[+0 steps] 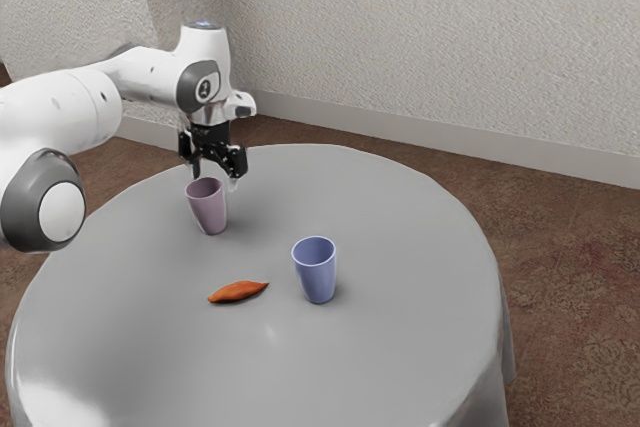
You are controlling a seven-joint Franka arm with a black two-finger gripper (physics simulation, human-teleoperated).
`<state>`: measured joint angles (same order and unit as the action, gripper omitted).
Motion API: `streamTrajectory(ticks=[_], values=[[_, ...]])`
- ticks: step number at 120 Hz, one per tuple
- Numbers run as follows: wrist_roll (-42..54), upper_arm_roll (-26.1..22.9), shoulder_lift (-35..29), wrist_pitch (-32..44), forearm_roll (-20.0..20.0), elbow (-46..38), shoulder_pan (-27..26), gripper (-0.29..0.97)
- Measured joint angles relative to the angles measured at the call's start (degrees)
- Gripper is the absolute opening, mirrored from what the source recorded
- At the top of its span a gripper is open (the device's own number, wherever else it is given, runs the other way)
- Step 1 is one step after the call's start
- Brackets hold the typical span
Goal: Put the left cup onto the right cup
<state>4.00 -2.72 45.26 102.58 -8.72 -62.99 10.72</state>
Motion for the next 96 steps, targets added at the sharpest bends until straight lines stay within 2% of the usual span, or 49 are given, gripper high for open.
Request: streamTrajectory(ticks=[68,76,96], values=[[-0.3,-0.4,-1.4,6.4,0.8,-7.8,-0.3,0.68],[-0.2,-0.4,-1.4,6.8,0.6,-7.6,-0.5,0.59],[-0.2,-0.4,-1.4,7.4,0.5,-7.5,-0.5,0.18]])
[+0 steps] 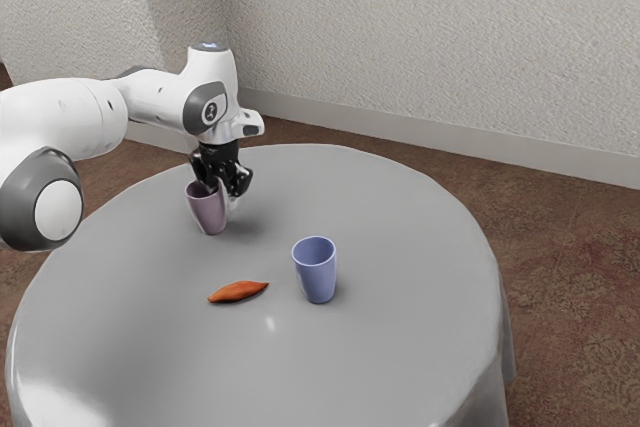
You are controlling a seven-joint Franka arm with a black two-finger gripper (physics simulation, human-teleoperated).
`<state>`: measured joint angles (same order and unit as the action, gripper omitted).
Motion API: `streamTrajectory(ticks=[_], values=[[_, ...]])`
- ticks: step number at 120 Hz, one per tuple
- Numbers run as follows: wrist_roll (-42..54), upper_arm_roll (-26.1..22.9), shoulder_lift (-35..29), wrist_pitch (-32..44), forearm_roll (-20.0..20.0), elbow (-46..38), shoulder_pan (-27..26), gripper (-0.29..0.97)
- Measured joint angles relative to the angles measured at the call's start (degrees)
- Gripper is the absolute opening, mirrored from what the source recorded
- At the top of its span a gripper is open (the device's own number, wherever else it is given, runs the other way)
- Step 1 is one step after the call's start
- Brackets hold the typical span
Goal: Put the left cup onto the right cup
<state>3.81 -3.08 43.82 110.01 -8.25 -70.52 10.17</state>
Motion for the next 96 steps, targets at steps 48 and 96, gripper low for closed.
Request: streamTrajectory(ticks=[48,96], values=[[-0.4,0.2,-0.3,0.3,0.0,0.0,0.3,-0.08],[-0.9,0.1,-5.7,-3.0,-0.6,0.6,-0.2,-0.1]])
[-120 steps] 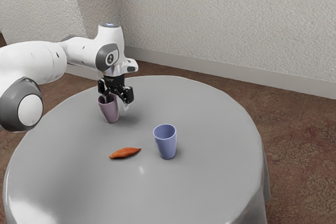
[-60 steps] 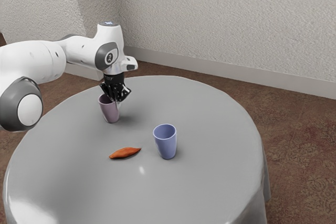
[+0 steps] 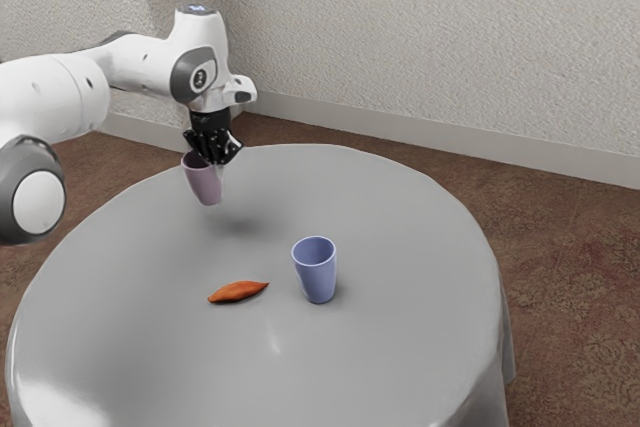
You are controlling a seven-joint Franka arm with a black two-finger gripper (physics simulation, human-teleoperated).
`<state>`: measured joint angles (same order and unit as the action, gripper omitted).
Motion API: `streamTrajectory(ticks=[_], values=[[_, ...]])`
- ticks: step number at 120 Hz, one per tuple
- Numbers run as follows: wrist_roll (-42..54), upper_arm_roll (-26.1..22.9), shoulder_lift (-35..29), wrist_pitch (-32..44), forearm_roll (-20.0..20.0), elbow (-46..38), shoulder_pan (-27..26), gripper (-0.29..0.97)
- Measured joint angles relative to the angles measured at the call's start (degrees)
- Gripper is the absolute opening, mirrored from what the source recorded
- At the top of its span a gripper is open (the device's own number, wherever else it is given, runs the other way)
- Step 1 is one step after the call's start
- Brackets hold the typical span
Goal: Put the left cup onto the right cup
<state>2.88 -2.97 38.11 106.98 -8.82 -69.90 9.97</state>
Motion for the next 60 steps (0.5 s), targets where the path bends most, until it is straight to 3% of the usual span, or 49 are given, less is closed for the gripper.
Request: streamTrajectory(ticks=[24,60], values=[[-0.4,-0.9,-2.8,-3.2,0.5,0.8,-1.8,-0.1],[-3.9,-12.1,-4.6,-6.0,-1.9,0.9,-2.1,-0.1]])
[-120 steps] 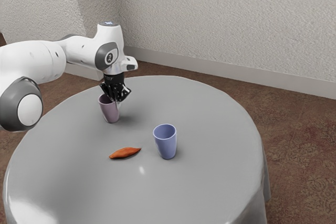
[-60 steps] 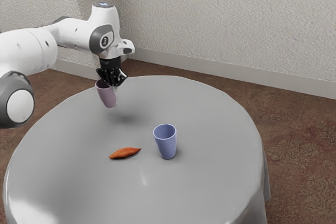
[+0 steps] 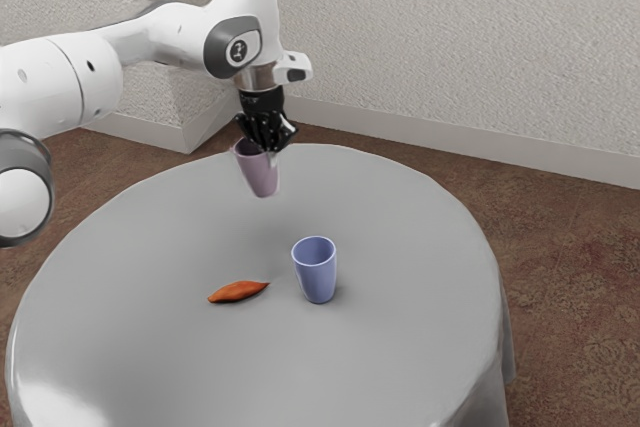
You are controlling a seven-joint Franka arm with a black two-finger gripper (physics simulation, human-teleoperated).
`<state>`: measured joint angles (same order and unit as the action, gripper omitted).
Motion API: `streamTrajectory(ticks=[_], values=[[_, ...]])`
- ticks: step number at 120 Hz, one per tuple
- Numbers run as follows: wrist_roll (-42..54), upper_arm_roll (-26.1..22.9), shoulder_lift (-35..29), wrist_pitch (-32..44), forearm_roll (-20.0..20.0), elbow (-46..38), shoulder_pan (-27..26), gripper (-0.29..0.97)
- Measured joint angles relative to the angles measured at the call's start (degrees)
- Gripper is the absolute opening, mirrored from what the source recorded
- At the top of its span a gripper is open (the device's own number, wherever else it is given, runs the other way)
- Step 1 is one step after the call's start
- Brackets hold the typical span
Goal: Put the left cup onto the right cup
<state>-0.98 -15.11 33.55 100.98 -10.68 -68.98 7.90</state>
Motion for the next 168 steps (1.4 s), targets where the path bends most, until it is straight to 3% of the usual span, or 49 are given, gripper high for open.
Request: streamTrajectory(ticks=[50,75,118,168], values=[[-9.1,-15.5,0.0,-1.5,-9.7,-0.2,-0.3,-0.1],[-13.6,-16.5,0.0,-1.8,-10.8,-1.7,-0.7,-0.1],[-19.0,-16.3,-6.6,1.8,-9.9,-14.3,-0.1,-0.1],[-23.4,-16.3,-8.2,4.5,-9.1,-16.9,-0.8,-0.1]])
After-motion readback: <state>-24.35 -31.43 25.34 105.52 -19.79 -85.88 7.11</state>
